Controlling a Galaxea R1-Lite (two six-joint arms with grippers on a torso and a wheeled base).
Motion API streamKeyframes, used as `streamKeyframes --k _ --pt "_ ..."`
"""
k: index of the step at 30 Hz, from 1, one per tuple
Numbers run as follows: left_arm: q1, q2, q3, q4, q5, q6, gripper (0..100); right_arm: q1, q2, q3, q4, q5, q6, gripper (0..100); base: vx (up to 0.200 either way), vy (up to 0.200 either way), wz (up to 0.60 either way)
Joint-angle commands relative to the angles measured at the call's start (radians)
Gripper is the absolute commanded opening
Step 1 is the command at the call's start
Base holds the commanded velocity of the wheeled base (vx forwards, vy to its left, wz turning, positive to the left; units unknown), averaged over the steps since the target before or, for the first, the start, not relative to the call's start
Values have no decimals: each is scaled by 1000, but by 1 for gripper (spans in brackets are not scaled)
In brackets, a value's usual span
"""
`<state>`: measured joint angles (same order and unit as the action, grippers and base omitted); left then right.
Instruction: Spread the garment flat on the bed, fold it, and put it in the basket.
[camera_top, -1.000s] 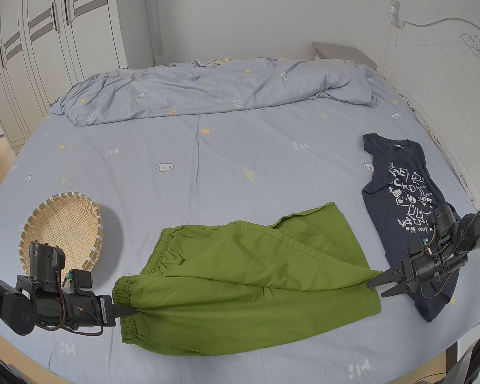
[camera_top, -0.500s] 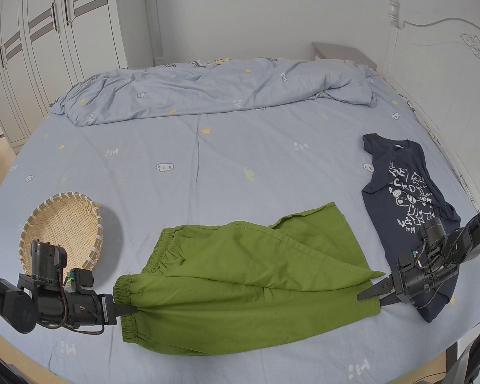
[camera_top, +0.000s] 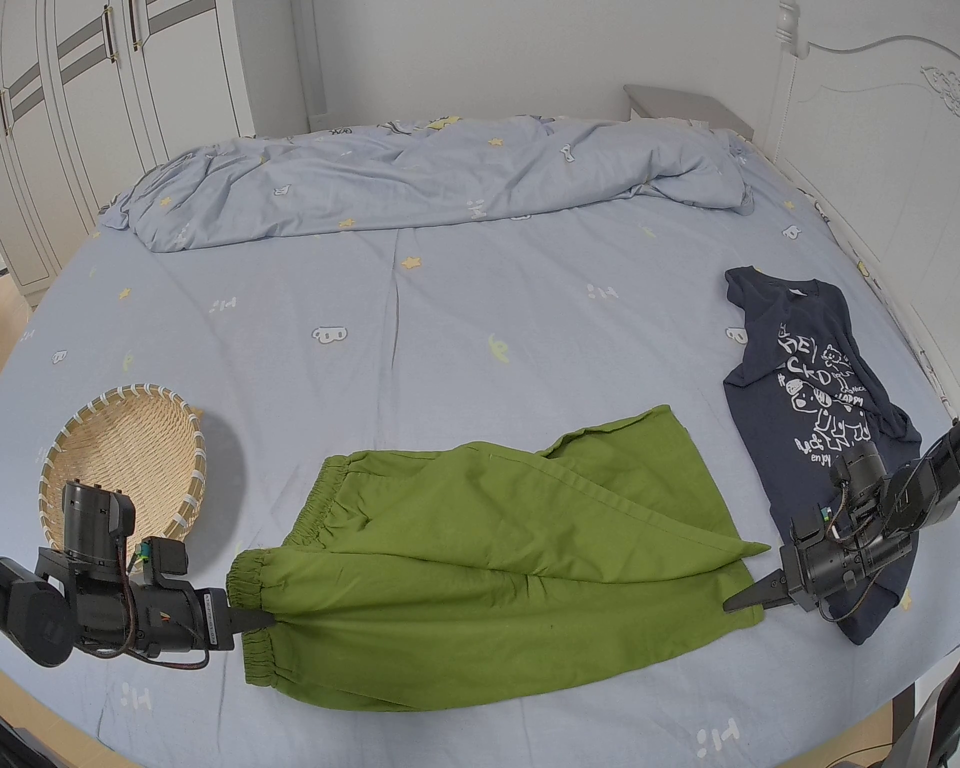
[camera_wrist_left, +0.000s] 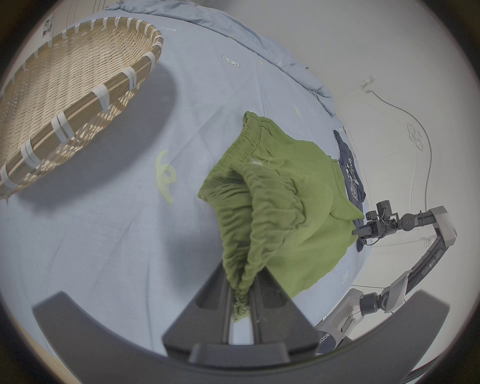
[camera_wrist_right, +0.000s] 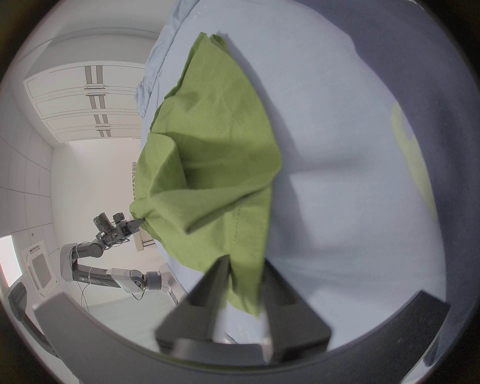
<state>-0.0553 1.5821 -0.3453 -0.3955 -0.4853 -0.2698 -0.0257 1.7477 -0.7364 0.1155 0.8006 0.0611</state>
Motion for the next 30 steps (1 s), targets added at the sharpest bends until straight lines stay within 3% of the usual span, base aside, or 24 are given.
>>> streamKeyframes --k 1,10,12,13,14,15,16,21,30 --pt "2 1 0 0 -1 0 0 -29 3 2 -2 -3 -1 0 0 0 0" --pt "-6 -8 -7 34 -1 0 0 -42 -91 43 13 -12 -1 0 0 0 0" --pt "-18 -28 -26 103 -1 0 0 -14 -140 63 23 -77 8 0 0 0 0" --pt "-26 -53 -41 167 -1 0 0 12 -160 80 23 -156 8 0 0 0 0" --pt "-26 -56 -41 175 -1 0 0 15 -162 83 23 -166 8 0 0 0 0" --pt "-31 -85 -60 261 -1 18 0 35 -180 118 19 -242 3 0 0 0 0" --pt "-29 -105 -72 314 -1 44 0 44 -198 138 19 -256 3 0 0 0 0" --pt "-24 -175 -100 498 -1 141 0 73 -287 227 18 -262 6 0 0 0 0" --pt "-28 -145 -77 506 -1 172 0 72 -315 336 0 -261 8 0 0 0 0"
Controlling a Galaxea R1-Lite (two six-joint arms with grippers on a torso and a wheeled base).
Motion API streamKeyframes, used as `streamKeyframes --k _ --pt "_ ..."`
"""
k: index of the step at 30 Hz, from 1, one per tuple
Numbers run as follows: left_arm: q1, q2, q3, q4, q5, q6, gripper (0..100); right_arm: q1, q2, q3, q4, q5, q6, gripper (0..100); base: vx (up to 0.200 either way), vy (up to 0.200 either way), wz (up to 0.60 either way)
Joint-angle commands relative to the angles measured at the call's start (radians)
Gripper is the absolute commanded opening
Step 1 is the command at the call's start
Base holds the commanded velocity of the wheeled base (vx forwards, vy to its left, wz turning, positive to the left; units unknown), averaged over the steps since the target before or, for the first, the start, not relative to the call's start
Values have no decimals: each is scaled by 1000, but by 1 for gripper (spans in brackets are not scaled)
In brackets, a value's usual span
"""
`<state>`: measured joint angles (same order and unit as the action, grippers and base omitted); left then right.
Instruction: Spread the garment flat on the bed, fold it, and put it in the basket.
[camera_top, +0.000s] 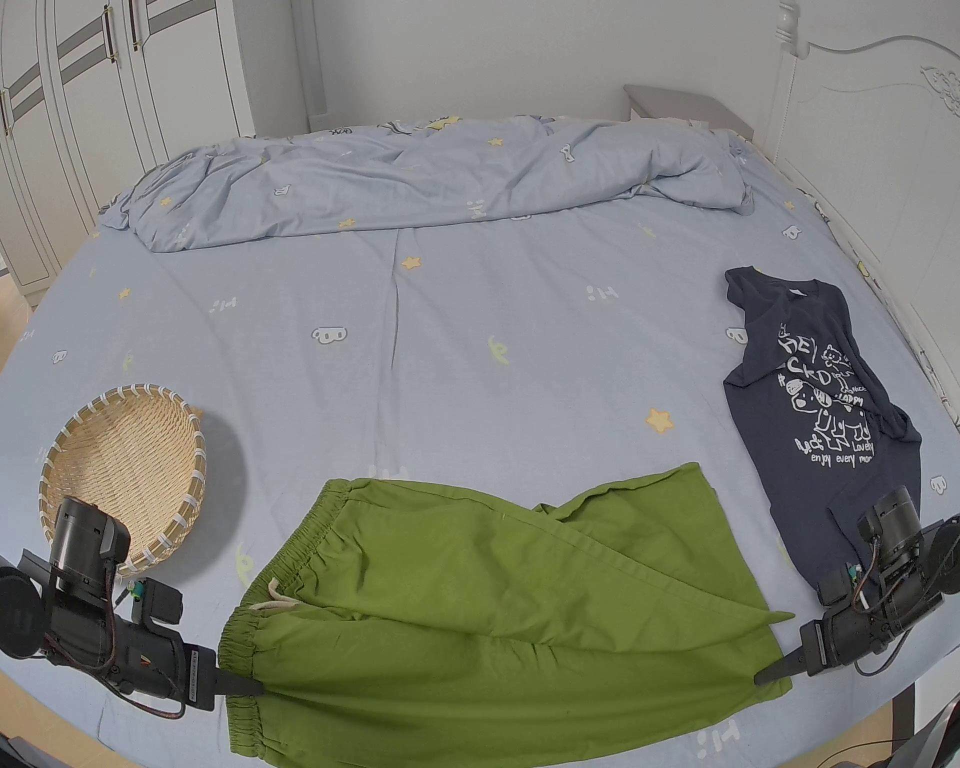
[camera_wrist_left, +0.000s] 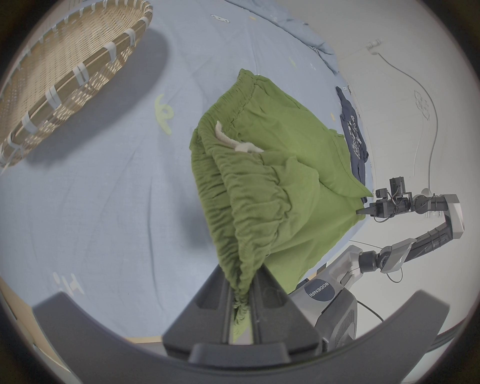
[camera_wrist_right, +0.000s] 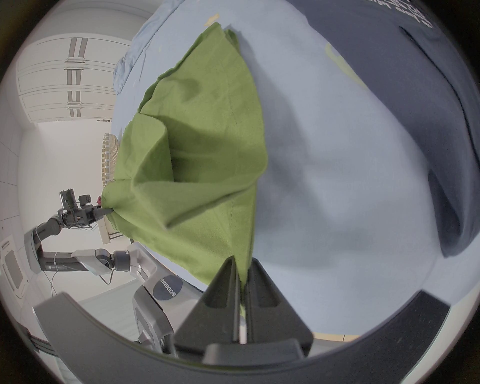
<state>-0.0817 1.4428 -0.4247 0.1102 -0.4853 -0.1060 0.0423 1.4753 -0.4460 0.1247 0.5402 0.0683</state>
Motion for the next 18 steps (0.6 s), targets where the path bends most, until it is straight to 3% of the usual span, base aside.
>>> streamKeyframes --k 1,10,11,18 --pt "-3 -1 4 0 -2 12 0 2 -41 59 -25 1 1 0 0 0 0" --pt "-6 53 18 -1 -4 42 0 -1 14 81 -97 6 -2 0 0 0 0" --pt "-6 54 17 -1 -4 42 100 1 19 81 -97 6 -2 100 0 0 0" --pt "3 28 15 -11 -4 42 100 -4 -15 81 -99 9 -2 100 0 0 0"
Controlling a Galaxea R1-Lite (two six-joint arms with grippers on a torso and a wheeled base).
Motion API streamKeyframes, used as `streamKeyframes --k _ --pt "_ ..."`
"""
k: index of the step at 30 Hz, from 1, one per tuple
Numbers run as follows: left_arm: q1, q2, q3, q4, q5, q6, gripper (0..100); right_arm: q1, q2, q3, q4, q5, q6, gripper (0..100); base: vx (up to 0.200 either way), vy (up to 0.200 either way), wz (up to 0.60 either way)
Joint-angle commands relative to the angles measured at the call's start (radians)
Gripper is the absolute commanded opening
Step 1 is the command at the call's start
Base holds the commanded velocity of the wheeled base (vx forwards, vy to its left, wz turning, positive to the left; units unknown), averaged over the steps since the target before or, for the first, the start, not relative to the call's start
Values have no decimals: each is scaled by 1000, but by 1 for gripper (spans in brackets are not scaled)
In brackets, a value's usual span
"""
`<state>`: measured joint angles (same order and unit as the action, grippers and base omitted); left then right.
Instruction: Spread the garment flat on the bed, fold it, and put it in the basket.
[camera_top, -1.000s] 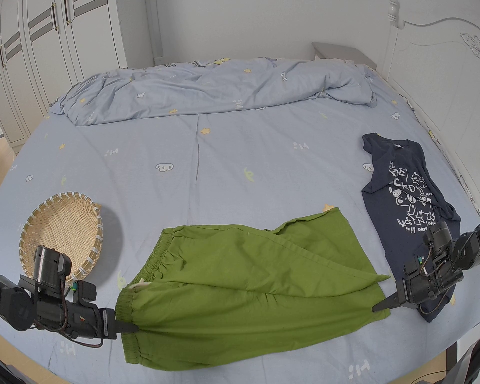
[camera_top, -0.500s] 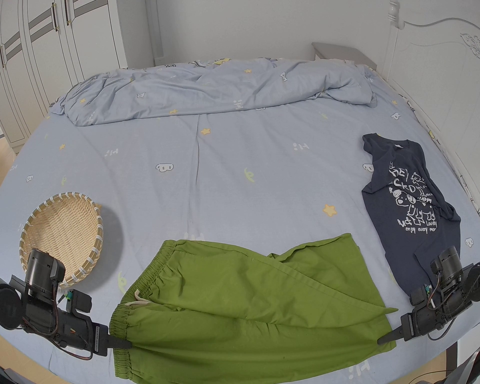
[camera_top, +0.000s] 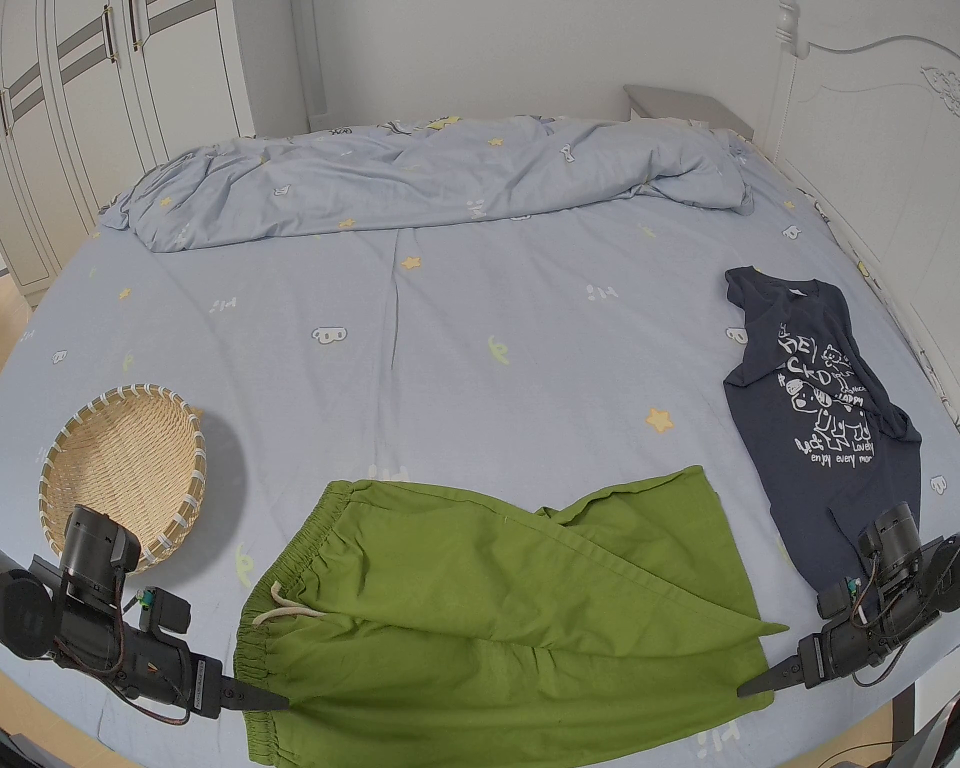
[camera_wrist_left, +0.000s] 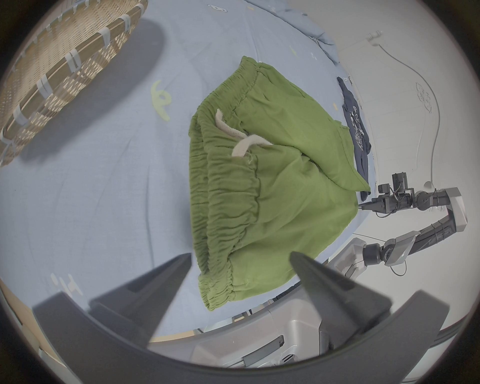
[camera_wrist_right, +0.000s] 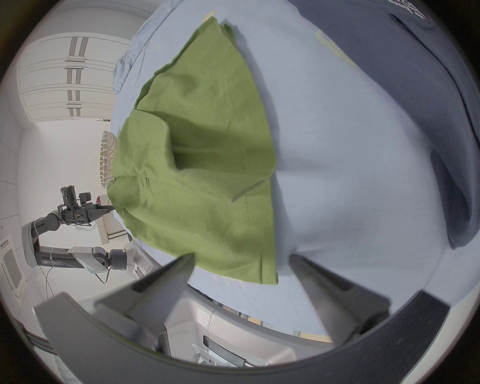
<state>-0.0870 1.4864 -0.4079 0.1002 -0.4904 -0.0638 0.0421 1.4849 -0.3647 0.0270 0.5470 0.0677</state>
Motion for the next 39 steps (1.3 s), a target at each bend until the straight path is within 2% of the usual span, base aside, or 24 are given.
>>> streamKeyframes --k 1,7,10,13,15,17,18,23,27,31,39 --pt "16 -29 -3 -1 3 -1 100 -10 -51 0 1 2 1 100 0 0 0" --pt "104 -123 -57 4 1 -10 100 -54 -183 -37 7 2 -2 100 0 0 0" --pt "108 -133 -121 4 0 -40 100 -56 -224 -62 2 1 -6 100 0 0 0" --pt "82 -109 -247 4 -2 -129 100 -53 -239 -134 4 1 -6 100 0 0 0" --pt "56 -41 -342 -2 -2 -195 100 -56 -236 -200 5 2 -5 100 0 0 0" --pt "56 -41 -342 -2 -2 -195 100 -56 -236 -200 5 2 -5 100 0 0 0" --pt "55 87 -457 -34 0 -214 100 -62 -215 -287 5 2 -3 100 0 0 0" --pt "33 313 -565 -194 -4 -218 100 -61 -161 -344 -1 4 1 100 0 0 0" --pt "13 460 -664 -224 -4 -225 100 -59 -141 -338 -1 4 0 100 0 0 0" --pt "-22 511 -720 -226 -2 -241 100 -62 -133 -336 -1 4 1 100 0 0 0" --pt "-37 568 -736 -228 3 -240 100 -61 -137 -335 -1 2 1 100 0 0 0"
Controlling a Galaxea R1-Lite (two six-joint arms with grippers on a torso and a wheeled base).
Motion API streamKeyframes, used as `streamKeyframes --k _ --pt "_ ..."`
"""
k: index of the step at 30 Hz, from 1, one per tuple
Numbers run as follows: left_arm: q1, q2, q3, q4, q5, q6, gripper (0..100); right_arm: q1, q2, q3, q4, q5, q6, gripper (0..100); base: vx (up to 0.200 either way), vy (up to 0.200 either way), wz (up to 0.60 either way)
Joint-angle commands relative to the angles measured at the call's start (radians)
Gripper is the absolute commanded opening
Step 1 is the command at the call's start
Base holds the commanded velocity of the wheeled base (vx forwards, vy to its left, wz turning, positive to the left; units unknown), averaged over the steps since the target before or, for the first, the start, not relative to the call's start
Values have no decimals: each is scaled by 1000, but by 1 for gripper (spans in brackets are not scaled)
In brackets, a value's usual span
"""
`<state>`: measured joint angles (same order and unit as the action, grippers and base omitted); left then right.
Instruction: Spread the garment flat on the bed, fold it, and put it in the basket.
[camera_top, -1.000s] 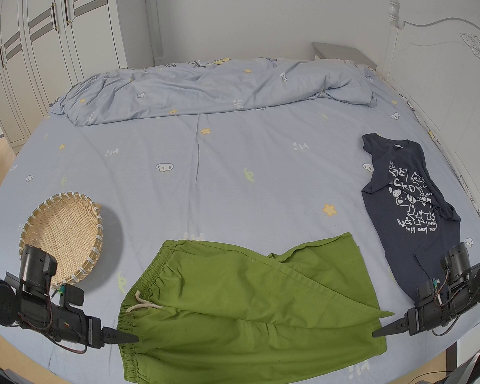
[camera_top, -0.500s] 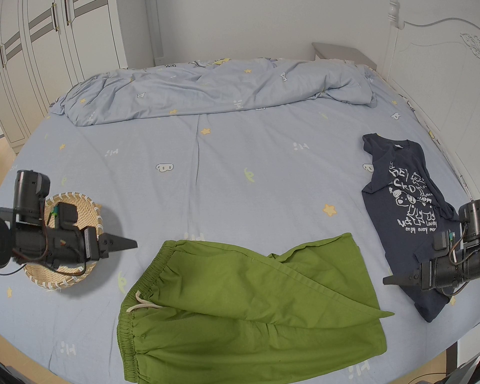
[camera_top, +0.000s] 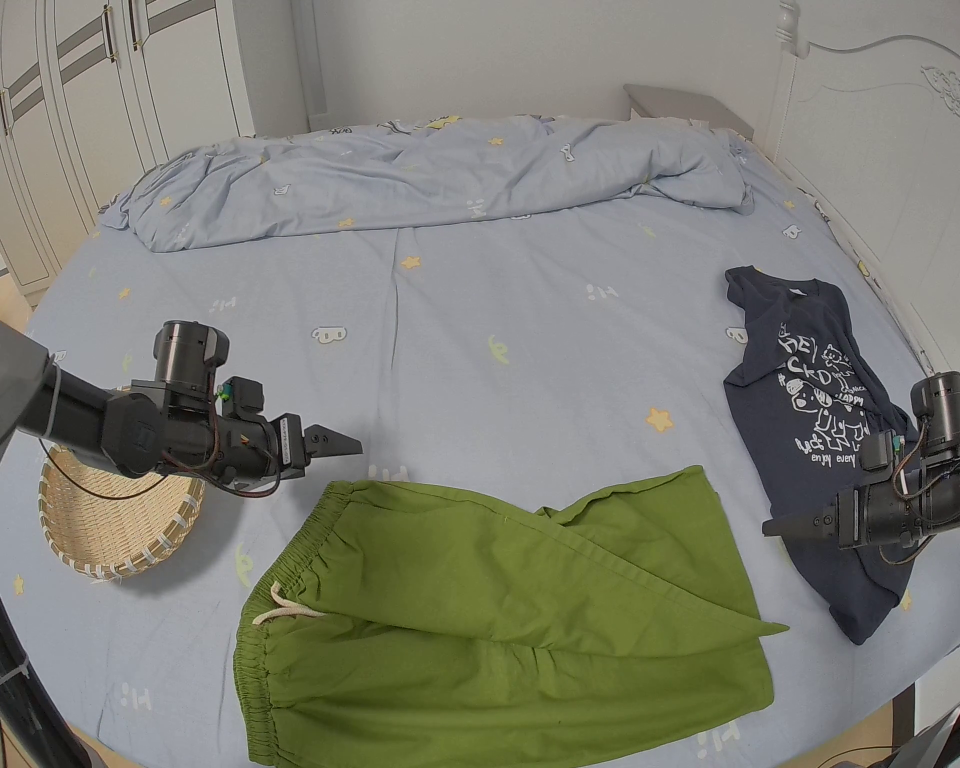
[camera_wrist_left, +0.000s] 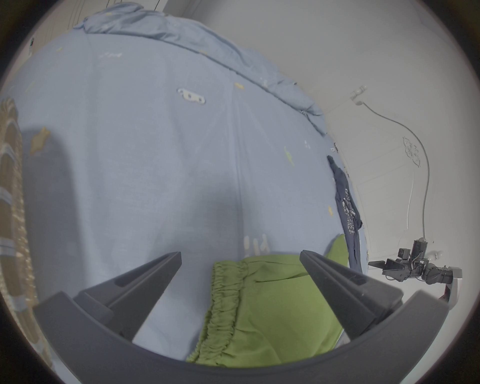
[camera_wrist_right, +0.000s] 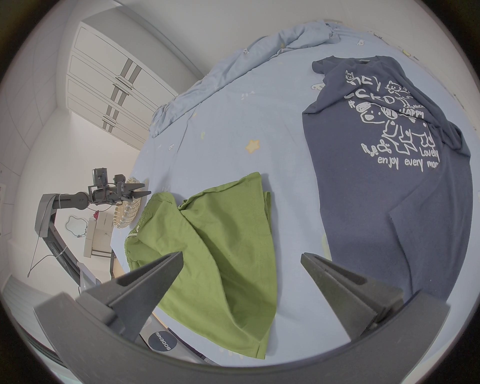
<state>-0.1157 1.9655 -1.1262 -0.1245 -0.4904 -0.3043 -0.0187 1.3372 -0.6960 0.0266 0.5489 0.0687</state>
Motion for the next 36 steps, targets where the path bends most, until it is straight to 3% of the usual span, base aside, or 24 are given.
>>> streamKeyframes --k 1,16,17,29,36 --pt "-10 95 -20 -1 3 1 100 0 11 -4 -1 0 0 100 0 0 0" --pt "-33 73 32 -1 3 8 100 -3 39 -4 -1 0 3 100 0 0 0" --pt "-33 73 34 -1 3 10 0 -3 39 -4 -1 0 3 100 0 0 0" --pt "-27 50 52 0 4 11 0 -1 37 0 1 -1 3 100 0 0 0" --pt "13 -57 74 -1 1 1 0 -1 25 59 1 -1 2 100 0 0 0"
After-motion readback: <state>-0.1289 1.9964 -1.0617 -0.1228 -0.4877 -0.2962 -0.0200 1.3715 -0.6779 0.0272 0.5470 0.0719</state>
